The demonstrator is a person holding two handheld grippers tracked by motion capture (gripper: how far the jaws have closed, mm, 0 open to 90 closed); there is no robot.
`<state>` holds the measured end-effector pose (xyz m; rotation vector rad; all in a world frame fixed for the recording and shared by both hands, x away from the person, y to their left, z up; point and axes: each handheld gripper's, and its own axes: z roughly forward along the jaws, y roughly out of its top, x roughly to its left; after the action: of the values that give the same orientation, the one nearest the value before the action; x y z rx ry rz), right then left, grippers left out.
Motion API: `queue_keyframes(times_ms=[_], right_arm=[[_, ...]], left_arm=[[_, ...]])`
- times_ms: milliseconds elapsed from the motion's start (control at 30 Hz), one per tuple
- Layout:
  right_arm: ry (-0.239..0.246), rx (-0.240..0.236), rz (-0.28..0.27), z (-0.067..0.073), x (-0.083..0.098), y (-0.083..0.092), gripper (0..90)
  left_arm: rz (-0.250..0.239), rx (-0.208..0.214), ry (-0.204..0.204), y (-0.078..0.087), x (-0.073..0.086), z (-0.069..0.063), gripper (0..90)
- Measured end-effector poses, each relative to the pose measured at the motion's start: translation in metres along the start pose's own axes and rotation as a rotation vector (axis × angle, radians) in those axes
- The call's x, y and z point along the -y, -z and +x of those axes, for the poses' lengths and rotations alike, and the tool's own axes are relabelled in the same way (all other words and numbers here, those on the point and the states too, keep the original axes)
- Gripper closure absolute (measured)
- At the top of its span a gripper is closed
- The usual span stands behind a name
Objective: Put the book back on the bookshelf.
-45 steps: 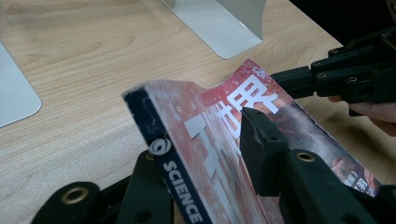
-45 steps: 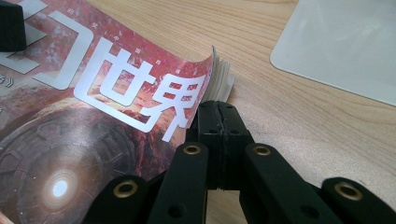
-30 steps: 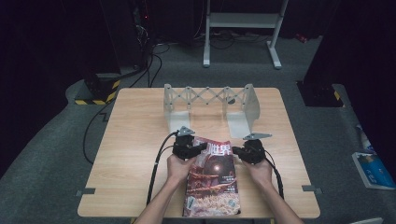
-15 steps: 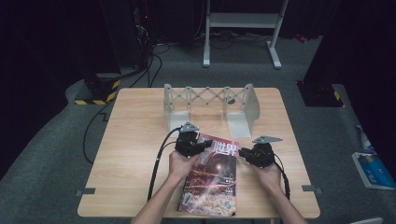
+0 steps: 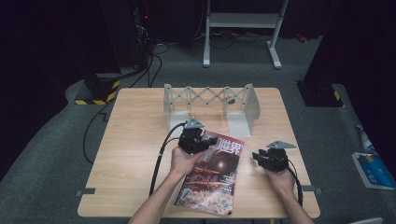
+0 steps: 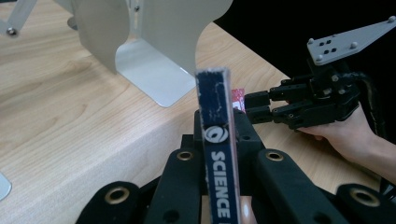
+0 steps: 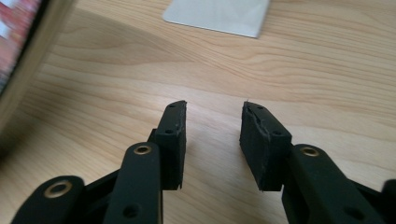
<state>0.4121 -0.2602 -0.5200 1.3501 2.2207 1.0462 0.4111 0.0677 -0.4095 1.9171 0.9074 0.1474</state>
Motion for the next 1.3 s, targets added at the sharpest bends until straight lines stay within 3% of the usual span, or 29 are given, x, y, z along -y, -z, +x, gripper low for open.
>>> queue_keyframes(times_ms=[233, 500, 567, 900, 1300], right_arm=[[0.008, 0.032, -0.018, -0.009, 0.006, 0.004, 51.1], [0.035, 0.077, -0.077, -0.015, 0.018, 0.006, 44.0], [0.065, 0.087, -0.078, -0.013, 0.018, 0.005, 42.2], [0.060, 0.087, -0.099, -0.011, 0.020, 0.003, 39.7], [0.060, 0.083, -0.100, -0.011, 0.020, 0.003, 39.7]], left_arm=[[0.013, 0.004, -0.018, 0.001, -0.013, 0.000, 83.7], [0.002, 0.000, -0.025, 0.010, -0.029, 0.001, 83.7], [0.000, -0.004, -0.029, 0.013, -0.032, 0.002, 83.7], [0.000, -0.025, -0.049, 0.021, -0.046, 0.002, 83.6], [0.044, -0.062, -0.075, 0.030, -0.066, 0.006, 83.6]])
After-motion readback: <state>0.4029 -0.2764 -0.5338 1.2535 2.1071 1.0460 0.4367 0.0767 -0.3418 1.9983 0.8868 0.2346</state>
